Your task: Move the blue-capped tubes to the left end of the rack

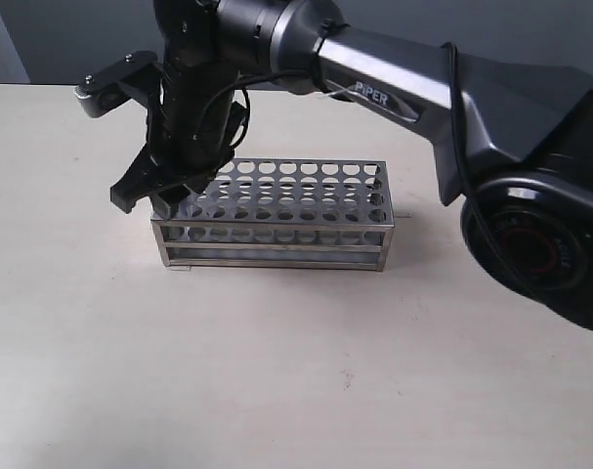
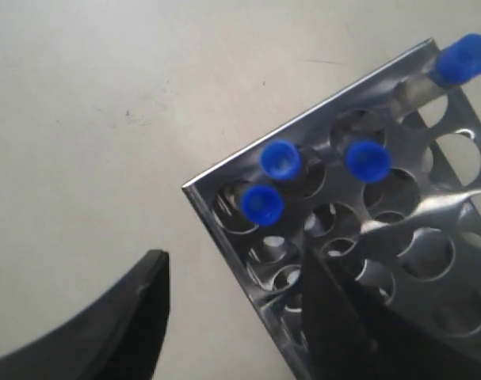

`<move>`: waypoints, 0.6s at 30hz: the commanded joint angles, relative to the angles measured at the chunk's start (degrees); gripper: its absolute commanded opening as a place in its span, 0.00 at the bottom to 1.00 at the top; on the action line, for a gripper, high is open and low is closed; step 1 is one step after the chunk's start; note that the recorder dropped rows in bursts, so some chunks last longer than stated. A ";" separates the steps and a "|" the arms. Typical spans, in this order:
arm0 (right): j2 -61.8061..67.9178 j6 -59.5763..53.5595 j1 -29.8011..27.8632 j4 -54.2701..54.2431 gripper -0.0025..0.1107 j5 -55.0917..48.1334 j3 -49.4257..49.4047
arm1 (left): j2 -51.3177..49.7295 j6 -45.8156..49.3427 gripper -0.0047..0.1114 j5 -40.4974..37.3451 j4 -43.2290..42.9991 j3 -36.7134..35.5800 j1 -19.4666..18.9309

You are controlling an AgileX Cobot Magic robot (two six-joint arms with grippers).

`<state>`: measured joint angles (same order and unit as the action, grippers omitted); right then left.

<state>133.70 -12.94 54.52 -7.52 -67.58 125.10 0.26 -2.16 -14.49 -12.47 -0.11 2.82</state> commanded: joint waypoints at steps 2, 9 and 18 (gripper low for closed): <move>-4.40 0.10 -0.22 0.93 0.46 -2.39 0.37 | -0.26 -0.20 0.04 0.74 -0.21 0.11 0.34; -11.99 0.56 -0.22 2.03 0.38 -2.39 0.37 | -0.26 -0.20 0.04 0.74 -0.21 0.11 0.34; -27.01 1.68 -0.22 2.03 0.02 -2.39 0.27 | -0.26 -0.20 0.04 0.74 -0.21 0.11 0.34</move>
<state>111.79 -11.48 54.52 -6.11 -69.73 125.10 0.26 -2.16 -14.49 -12.47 -0.11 2.82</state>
